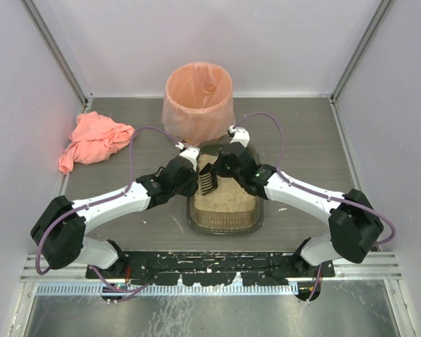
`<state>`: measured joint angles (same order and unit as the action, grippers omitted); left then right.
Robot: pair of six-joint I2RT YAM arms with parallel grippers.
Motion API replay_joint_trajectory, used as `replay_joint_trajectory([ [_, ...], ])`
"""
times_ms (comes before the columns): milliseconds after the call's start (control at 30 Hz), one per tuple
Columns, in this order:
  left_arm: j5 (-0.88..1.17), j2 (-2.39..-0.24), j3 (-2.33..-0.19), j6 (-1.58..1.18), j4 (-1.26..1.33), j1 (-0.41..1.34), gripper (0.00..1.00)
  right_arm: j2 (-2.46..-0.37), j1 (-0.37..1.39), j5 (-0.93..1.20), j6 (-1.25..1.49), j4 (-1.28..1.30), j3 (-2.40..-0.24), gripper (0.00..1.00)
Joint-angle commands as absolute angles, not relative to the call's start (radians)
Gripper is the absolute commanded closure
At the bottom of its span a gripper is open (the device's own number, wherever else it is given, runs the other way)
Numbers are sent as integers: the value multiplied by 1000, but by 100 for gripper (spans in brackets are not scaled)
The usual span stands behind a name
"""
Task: Clean the litter box
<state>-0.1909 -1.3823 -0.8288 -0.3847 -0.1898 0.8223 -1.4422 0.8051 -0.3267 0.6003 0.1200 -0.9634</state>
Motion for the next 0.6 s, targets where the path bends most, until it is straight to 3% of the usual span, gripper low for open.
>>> replay_joint_trajectory([
  [0, -115, -1395, -834, -368, -133, 826, 76, -1455, 777, -129, 692, 88, -830, 99],
  [233, -111, -1404, -841, -368, -132, 826, 76, -1359, 682, 2, 852, -139, -617, 99],
  [567, -128, -1394, -844, -368, -138, 826, 77, -1136, 593, -56, 941, -189, -480, 99],
])
